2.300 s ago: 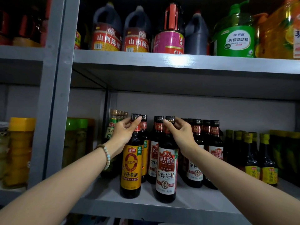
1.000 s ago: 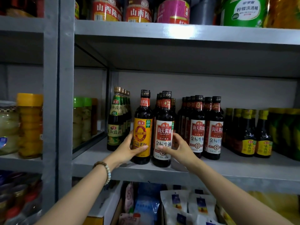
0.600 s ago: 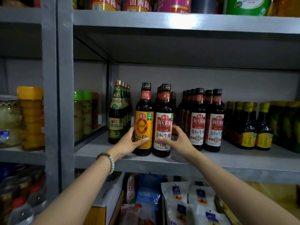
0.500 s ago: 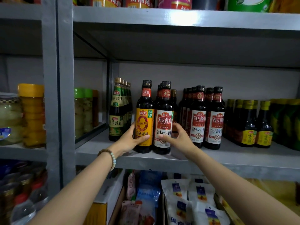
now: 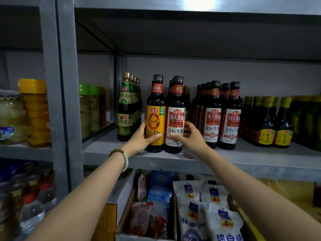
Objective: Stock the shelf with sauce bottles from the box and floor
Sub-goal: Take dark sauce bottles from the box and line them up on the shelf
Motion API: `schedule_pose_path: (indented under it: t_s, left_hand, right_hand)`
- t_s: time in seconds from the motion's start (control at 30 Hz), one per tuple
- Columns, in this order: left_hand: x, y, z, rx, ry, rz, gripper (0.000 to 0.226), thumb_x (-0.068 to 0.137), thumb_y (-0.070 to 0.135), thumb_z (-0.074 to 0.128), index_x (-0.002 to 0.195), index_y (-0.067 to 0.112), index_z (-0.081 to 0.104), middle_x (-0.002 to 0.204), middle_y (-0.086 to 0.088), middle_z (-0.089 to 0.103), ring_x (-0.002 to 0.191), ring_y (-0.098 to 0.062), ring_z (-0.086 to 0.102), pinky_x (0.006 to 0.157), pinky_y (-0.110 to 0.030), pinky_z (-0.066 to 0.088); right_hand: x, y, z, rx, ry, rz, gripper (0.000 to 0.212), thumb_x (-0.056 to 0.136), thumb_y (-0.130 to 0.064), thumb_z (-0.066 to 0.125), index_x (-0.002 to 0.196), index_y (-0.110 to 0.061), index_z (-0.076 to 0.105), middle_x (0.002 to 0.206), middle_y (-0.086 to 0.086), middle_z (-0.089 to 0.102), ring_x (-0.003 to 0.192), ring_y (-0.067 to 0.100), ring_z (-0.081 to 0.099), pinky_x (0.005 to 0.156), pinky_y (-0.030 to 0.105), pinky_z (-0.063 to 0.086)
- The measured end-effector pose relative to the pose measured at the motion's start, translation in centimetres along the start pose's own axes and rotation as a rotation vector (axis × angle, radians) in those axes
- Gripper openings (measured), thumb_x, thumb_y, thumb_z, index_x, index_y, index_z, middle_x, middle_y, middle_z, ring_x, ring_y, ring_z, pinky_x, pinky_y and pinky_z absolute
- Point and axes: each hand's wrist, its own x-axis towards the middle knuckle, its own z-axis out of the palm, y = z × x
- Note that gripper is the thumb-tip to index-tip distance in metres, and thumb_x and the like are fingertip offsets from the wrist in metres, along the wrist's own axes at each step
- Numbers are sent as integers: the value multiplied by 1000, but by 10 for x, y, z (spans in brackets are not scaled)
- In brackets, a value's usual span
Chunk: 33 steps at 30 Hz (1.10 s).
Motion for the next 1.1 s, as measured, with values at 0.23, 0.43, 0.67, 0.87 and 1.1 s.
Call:
schedule_pose_path:
  t_s: [0.23,0.43,0.67,0.87,1.1]
  left_hand:
    - [-3,0,3,81,56,15,78,80,40,68,143,23,25,139,0,47,111,-5,45,92,-24,36]
    - [-13,6,4,207,200,41,85,75,49,70,143,22,27,139,-1,49,120,-18,52,94,-32,43]
    - [-61,11,15,418,372,18,77,87,54,52,147,19,20,151,-3,32,133,-23,37,104,-44,38]
    - [-143,16,50,617,353,140,58,93,43,49,141,14,37,145,-8,41,134,-25,33,112,-39,25]
    - [-246,-9,96,723,151,-23,63,91,46,50,145,18,31,154,-4,24,141,-21,22,115,-39,19]
  right_hand:
    - [0,0,1,-47,2,25,64,77,-32,75,130,-16,45,108,-11,59,96,0,57,63,10,47]
    - [-6,-8,0,-101,-19,35,67,79,-33,74,135,-15,40,113,-12,57,103,5,56,64,6,46]
    - [-50,-19,-23,-333,-48,-18,85,84,-44,65,149,-16,17,152,4,32,138,21,33,111,38,31]
    - [-125,-2,-54,-680,-124,-187,64,89,-51,53,142,-19,36,146,3,42,132,20,39,108,37,31]
    - [-212,37,-74,-706,-186,-159,61,92,-46,52,144,-20,34,154,4,29,144,21,22,117,43,15]
